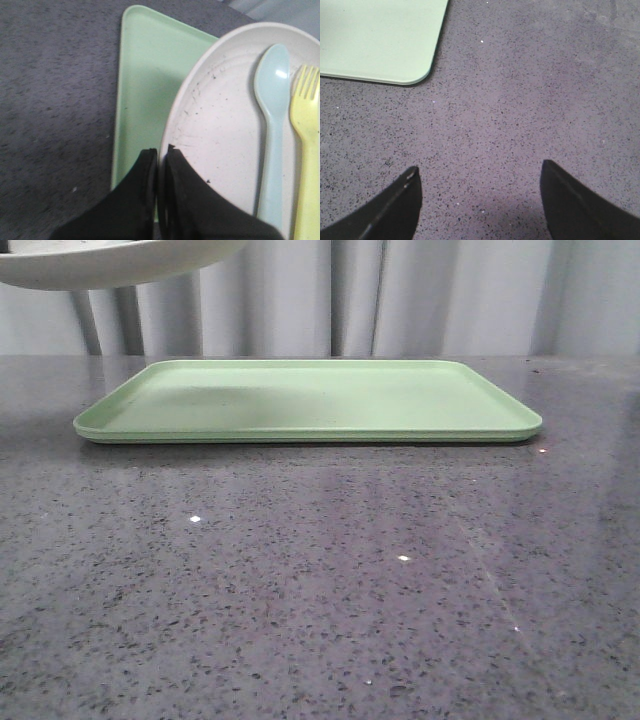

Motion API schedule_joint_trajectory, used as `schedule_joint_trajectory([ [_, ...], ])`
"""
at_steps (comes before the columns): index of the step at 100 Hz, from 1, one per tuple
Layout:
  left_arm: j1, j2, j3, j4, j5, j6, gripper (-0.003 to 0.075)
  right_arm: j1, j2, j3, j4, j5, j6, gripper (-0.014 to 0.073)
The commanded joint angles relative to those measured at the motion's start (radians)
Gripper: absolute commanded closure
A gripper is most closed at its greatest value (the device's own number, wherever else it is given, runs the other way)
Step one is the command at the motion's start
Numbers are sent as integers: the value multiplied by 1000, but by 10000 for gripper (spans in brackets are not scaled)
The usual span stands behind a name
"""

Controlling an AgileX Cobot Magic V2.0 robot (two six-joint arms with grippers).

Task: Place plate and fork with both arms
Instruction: 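Lift the plate with the left gripper and carry it over the tray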

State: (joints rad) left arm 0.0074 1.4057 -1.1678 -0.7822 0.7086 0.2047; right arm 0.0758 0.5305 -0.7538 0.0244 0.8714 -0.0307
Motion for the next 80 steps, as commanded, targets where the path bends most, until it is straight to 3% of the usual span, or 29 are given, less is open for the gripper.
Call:
schedule_joint_trajectory([
  [1,-57,35,-83,-71,-77,-24,741,-4,12,-33,-8,-73,-4,86],
  [39,-281,272,-265,-40,-260,-168,741,-4,12,-33,-8,-72,-4,86],
  [80,-338,378,-296,215,-315,-421,741,-4,12,-33,-8,-72,-4,86],
])
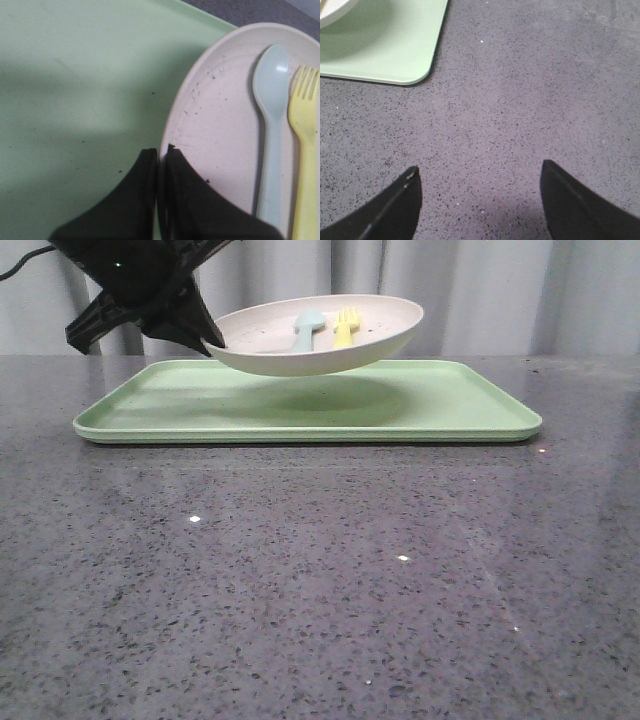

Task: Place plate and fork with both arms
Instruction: 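Lift the plate with the left gripper and carry it over the tray, then lower the plate onto the tray, open the left gripper, withdraw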

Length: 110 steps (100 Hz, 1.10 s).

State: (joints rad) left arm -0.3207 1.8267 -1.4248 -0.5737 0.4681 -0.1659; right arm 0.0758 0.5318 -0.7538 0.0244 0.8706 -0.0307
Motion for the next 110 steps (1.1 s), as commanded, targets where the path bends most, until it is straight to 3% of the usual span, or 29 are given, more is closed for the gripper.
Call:
schedule_joint_trajectory([
  [1,-10,-43,-39,7,-76,-51,741,-4,10,-33,-8,-72,-4,86],
  [27,-10,-32,-39,25,-85,-53,741,-4,10,-33,-8,-72,-4,86],
  [50,-10,-24,-39,202,-71,-221,741,-4,10,-33,-8,-72,-4,86],
  [110,-15,10,-35,202,-39,-222,741,-4,10,-33,-8,-80,-4,86],
])
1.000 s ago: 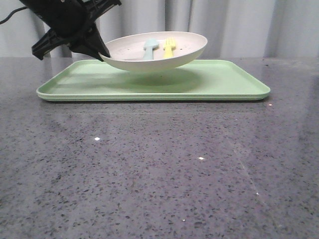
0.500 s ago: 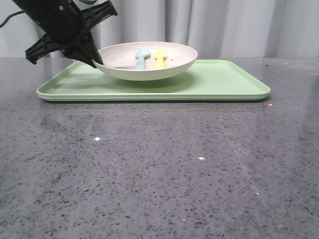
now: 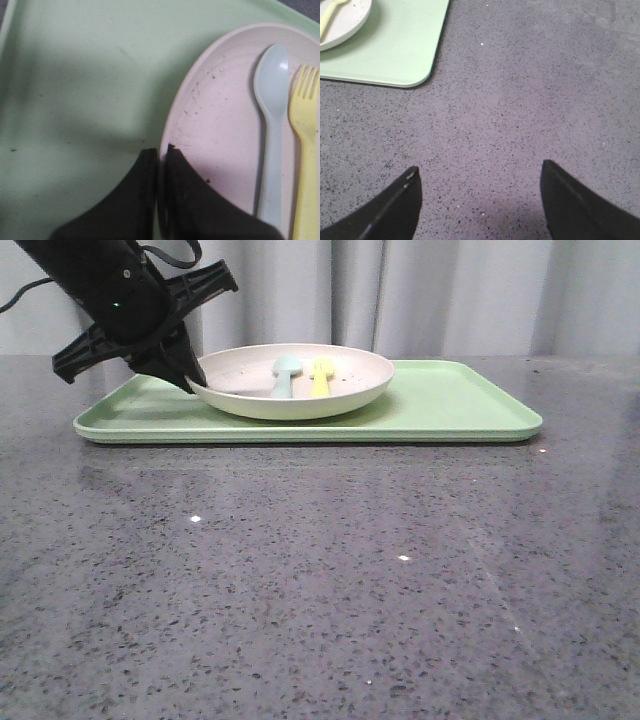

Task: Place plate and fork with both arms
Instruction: 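Lower the plate onto the tray, open the left gripper, withdraw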

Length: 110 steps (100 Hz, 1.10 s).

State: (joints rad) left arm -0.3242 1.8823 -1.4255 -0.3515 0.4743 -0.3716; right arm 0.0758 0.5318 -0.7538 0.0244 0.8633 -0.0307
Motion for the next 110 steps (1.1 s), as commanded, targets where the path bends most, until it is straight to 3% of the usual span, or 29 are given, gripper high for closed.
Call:
schedule_joint_trajectory([
  [1,-12,-46,-33,-20,-46,-16,741,-4,10,-33,-8,-73,-4,86],
  [36,-12,-46,-27,-25,-52,-16,720,-4,10,-33,-8,-73,-4,86],
  [50,-12,-46,-27,-25,-52,-16,580,-4,10,-33,-8,-73,-4,86],
  [67,-12,-46,-27,-25,-52,-16,311,-4,10,-33,-8,-73,-4,86],
  [76,-12,-48,-27,-25,-52,-16,227,-4,10,-33,-8,-73,-4,86],
  [110,-8,-145,-27,34,-51,-16,219,-4,10,-33,-8,-73,-4,86],
])
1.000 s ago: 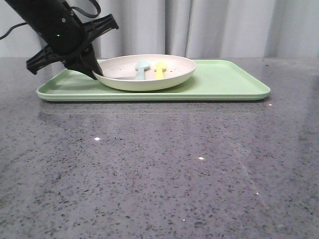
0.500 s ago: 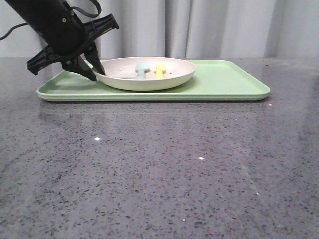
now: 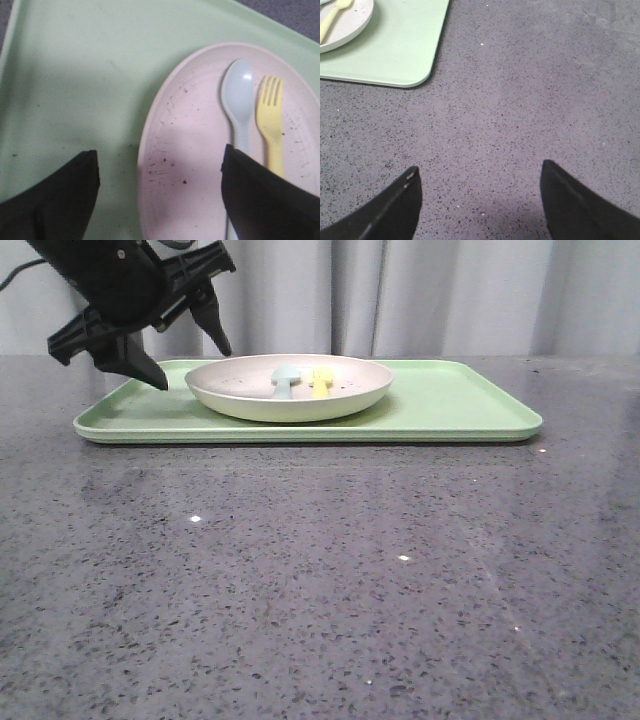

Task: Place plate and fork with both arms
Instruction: 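Lower the plate onto the tray, open the left gripper, withdraw, then move the right gripper above the yellow fork on the plate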

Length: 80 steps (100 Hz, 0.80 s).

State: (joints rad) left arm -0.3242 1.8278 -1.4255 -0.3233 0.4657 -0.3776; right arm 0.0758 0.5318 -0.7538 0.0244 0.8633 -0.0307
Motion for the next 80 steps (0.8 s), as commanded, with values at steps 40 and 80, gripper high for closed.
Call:
schedule_joint_trajectory([
  [40,4,-319,-26,297,24,-10,219,-4,10,-33,-8,-71,-4,86],
  [80,163,-639,281,445,26,-10,220,-4,10,-33,-8,-72,-4,86],
])
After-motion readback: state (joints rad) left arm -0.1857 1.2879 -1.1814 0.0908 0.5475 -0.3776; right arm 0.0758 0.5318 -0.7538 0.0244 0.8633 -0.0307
